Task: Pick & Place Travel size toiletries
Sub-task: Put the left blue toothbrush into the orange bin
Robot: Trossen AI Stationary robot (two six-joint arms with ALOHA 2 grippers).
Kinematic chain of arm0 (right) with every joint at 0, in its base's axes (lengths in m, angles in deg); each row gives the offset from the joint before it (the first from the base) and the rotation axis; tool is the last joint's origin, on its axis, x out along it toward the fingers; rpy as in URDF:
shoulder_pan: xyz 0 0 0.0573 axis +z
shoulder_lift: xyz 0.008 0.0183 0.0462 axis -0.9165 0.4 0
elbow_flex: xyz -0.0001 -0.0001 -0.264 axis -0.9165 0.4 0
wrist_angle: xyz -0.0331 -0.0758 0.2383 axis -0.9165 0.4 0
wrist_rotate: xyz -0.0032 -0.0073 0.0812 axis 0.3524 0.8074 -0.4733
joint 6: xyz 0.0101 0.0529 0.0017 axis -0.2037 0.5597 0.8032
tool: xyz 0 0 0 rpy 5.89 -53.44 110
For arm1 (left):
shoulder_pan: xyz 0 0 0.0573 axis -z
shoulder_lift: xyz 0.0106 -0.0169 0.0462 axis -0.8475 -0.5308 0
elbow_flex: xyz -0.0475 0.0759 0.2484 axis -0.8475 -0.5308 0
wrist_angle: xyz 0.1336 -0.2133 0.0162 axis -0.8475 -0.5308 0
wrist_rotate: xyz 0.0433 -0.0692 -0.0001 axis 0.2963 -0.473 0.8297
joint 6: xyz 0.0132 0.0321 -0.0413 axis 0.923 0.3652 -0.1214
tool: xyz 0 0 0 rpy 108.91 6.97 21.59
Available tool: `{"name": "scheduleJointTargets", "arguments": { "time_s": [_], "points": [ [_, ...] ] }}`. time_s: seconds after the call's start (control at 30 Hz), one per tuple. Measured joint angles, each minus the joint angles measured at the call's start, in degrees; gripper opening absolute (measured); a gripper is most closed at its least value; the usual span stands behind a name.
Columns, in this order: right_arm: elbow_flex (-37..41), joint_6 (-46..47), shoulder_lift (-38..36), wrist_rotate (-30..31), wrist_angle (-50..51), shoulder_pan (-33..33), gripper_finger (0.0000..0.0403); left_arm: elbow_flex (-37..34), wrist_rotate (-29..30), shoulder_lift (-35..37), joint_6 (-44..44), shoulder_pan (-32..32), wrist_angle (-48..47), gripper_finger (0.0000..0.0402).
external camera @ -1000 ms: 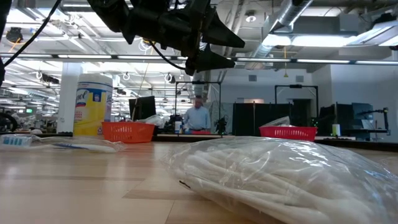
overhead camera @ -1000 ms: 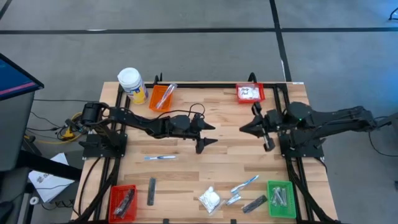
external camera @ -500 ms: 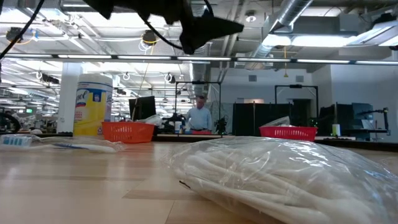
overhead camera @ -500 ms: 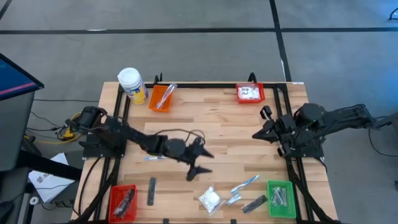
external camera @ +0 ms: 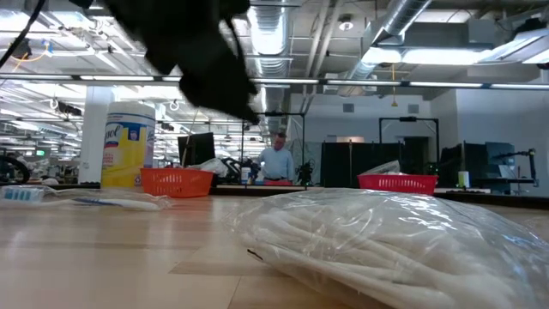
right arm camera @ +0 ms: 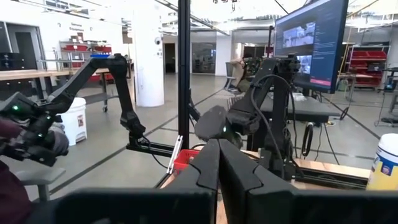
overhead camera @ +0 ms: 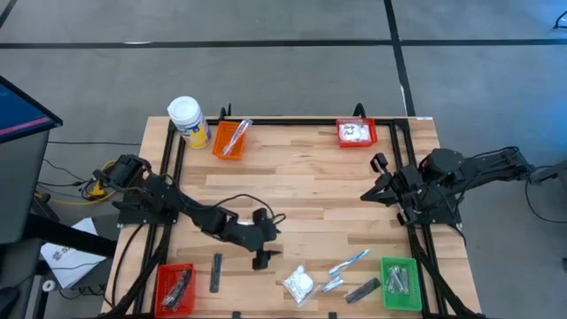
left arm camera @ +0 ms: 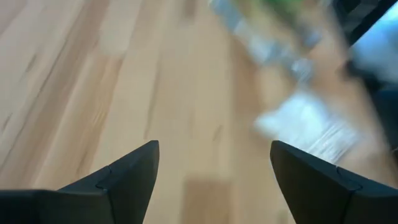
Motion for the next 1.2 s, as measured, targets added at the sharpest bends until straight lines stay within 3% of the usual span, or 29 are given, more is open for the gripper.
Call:
{"name": "scheduleJointTargets", "arguments": {
  "time_s": [0.3, 0.57, 0.73, 1.2],
  "points": [
    [0.00, -1.42, 0.00, 0.00, -0.02, -0.04, 0.0000, -0.02, -0.01, 1.62, -5.59, -0.24, -19.67, 0.0298],
    [0.00, -1.42, 0.27, 0.00, -0.06, -0.04, 0.0000, -0.11, 0.46, 11.50, -13.48, -0.26, -39.37, 0.0298],
    [0.00, -1.59, 1.05, 0.02, -0.39, -0.04, 0.0000, -4.06, 0.92, 16.59, -14.93, -0.28, -40.00, 0.0298],
    [-0.02, -2.38, 1.97, 0.04, -1.71, -0.07, 0.0000, -14.67, -1.68, 16.63, -20.74, -0.28, -37.45, 0.0298]
  ]
}}
